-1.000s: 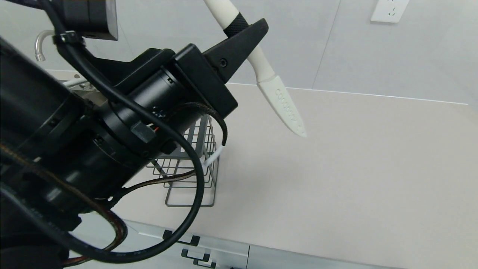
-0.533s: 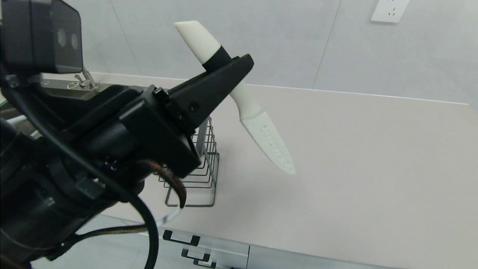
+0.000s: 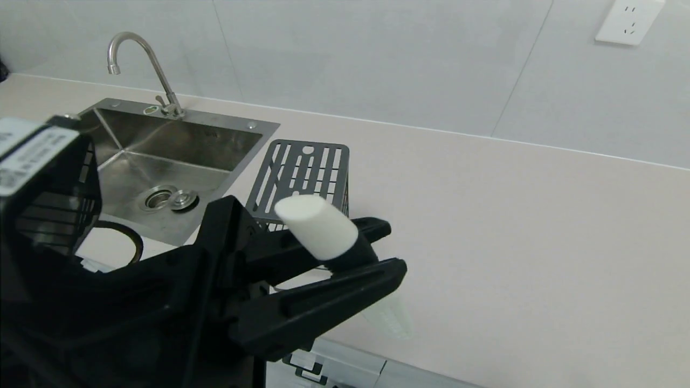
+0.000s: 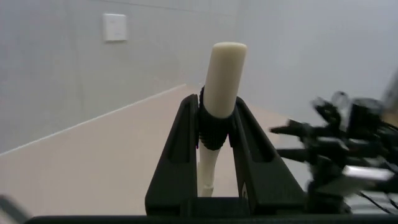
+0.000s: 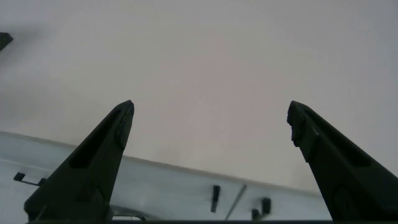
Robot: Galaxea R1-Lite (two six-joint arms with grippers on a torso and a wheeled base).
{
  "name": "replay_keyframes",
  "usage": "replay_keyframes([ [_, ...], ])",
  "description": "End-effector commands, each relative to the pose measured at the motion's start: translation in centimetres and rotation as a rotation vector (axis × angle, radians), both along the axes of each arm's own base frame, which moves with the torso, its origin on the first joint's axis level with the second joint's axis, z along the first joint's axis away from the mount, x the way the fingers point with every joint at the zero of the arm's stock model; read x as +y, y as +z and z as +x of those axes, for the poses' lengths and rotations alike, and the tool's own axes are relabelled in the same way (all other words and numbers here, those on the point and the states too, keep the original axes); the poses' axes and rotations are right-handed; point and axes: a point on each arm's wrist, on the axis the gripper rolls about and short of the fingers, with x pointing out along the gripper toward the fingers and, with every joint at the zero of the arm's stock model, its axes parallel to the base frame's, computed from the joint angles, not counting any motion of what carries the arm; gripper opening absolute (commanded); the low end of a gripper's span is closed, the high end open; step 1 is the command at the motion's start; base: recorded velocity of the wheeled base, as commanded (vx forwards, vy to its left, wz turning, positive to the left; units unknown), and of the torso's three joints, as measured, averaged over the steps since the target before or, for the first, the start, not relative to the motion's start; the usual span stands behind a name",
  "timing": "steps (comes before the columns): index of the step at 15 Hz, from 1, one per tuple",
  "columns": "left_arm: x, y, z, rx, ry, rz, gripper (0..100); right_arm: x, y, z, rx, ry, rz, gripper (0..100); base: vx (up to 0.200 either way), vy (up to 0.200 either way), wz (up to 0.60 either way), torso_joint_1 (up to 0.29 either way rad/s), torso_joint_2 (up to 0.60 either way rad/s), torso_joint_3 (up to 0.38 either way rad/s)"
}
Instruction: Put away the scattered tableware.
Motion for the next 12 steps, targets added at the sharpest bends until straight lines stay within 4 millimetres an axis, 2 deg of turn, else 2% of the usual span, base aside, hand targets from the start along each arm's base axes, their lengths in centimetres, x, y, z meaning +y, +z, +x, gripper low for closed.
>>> replay_keyframes([
  [1,-0.7,1.6,0.4,-0.017,0.006,-0.014,0,0.0,0.0,0.0,0.005,0.000,0.002,100,0.000,0.000,0.00,0.000,0.00,0.000],
  [3,-1.2,3.4,1.0,-0.001,0.104,-0.038,0,0.0,0.0,0.0,0.005,0.000,0.002,100,0.000,0.000,0.00,0.000,0.00,0.000],
  [6,-1.5,4.8,1.8,0.058,0.325,-0.072,0,0.0,0.0,0.0,0.005,0.000,-0.001,100,0.000,0.000,0.00,0.043,-0.08,-0.038],
  [8,-1.7,4.5,2.1,0.066,0.452,-0.055,0,0.0,0.0,0.0,0.003,0.000,-0.001,100,0.000,0.000,0.00,0.203,-0.39,-0.193],
  [12,-3.1,3.8,2.6,0.119,0.563,-0.042,0,0.0,0.0,0.0,0.003,0.000,-0.001,100,0.000,0.000,0.00,0.030,-0.06,-0.032],
])
